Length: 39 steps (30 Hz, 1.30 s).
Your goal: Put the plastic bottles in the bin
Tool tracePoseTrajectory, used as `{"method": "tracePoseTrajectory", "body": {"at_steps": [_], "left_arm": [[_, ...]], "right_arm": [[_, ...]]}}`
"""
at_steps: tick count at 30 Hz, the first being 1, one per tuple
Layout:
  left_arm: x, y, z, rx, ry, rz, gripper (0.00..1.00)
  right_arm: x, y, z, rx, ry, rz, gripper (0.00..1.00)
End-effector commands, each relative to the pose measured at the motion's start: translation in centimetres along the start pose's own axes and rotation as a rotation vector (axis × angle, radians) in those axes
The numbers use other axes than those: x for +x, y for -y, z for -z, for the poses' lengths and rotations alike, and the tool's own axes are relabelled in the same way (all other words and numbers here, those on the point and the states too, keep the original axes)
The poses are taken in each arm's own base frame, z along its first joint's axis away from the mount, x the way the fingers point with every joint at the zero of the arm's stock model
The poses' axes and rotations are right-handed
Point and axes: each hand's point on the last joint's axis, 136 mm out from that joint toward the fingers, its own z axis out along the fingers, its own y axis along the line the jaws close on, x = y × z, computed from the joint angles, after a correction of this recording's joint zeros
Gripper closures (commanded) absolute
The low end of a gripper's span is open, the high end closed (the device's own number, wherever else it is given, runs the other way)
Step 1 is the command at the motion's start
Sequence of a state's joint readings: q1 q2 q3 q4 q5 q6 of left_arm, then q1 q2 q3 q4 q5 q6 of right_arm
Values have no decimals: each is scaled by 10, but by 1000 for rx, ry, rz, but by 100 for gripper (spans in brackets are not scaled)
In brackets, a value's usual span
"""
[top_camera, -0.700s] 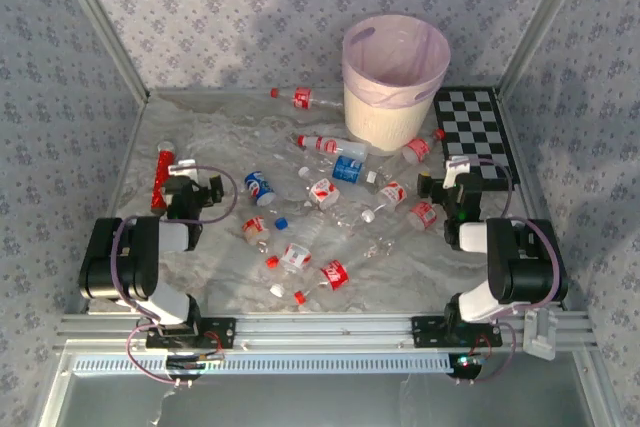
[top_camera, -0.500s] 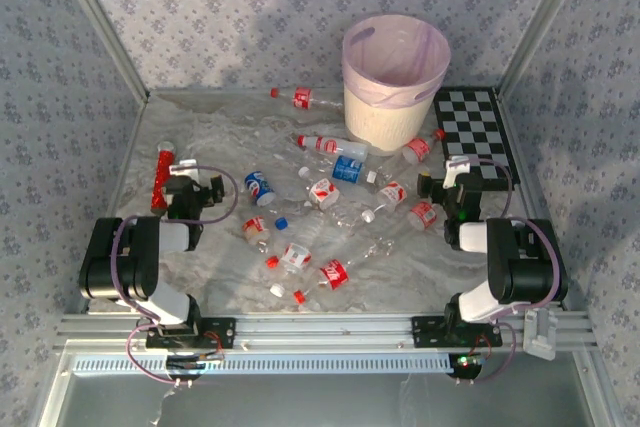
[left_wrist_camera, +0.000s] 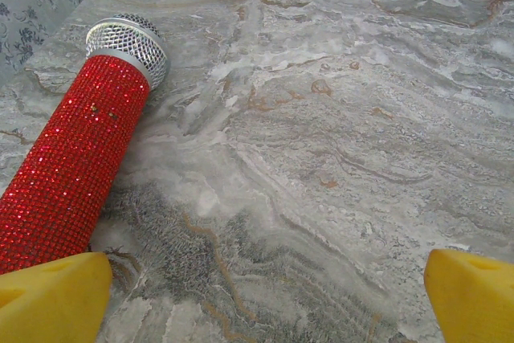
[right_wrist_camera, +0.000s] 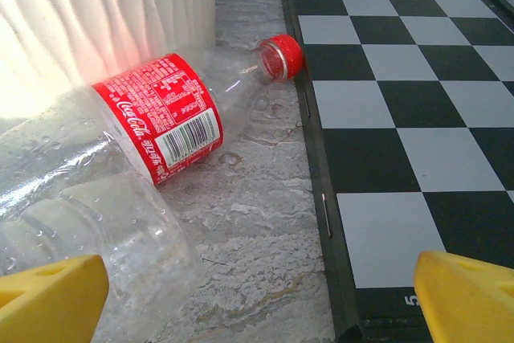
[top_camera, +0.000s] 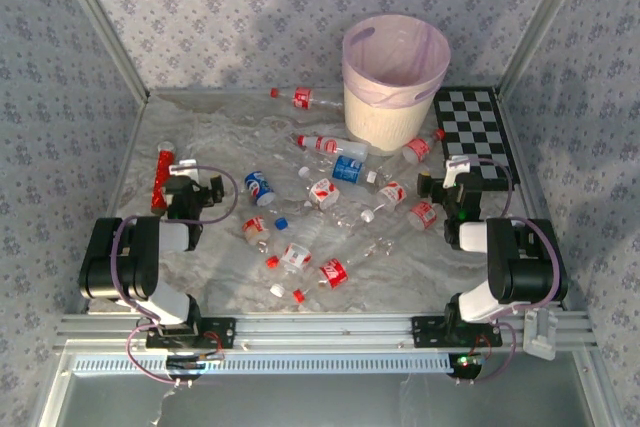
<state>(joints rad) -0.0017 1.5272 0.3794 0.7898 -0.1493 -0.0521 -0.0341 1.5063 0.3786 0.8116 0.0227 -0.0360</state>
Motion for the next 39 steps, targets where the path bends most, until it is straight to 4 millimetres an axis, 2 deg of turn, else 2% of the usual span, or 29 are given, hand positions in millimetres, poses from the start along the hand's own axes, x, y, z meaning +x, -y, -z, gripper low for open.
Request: {"method": "tracePoseTrajectory", "body": {"at_steps": [1, 7, 9, 11, 12, 14, 17, 20, 23, 26, 29, 32, 36, 39], "left_arm": [[-19, 1, -4, 9, 52, 8, 0], [-19, 1, -4, 11, 54, 7, 0], [-28, 1, -3, 5, 46, 4, 0], [-46, -3, 3, -51, 2, -16, 0], [-59, -7, 11, -106, 4, -18, 0], [-78, -5, 30, -117, -33, 93, 0], [-83, 11, 63, -73, -172, 219, 0], [-70, 41, 98, 52, -308, 302, 2], [-53, 61, 134, 138, -415, 369, 6], [-24, 75, 167, 182, -551, 416, 9], [6, 86, 192, 198, -673, 447, 11], [32, 98, 208, 232, -760, 507, 9], [71, 112, 208, 271, -835, 568, 7], [75, 125, 197, 313, -809, 581, 5]], "right_arm": [[0, 3, -4, 14, -12, -15, 0], [0, 2, -4, 10, -9, -15, 0], [-7, 4, -3, 14, -34, -20, 0], [-23, 3, 0, 2, -79, -12, 0], [-34, 4, 3, 11, -83, -14, 0], [-48, 4, 9, 12, -87, -45, 0], [-53, 2, 27, 54, -193, -111, 0], [-51, -2, 54, 120, -346, -164, 0], [-46, -20, 80, 66, -445, -197, 0], [-45, -39, 100, -23, -500, -267, 0], [-47, -50, 110, -79, -546, -309, 0], [-56, -59, 112, -129, -559, -318, 0], [-67, -69, 107, -183, -568, -331, 0], [-70, -75, 105, -210, -572, -334, 0]]}}
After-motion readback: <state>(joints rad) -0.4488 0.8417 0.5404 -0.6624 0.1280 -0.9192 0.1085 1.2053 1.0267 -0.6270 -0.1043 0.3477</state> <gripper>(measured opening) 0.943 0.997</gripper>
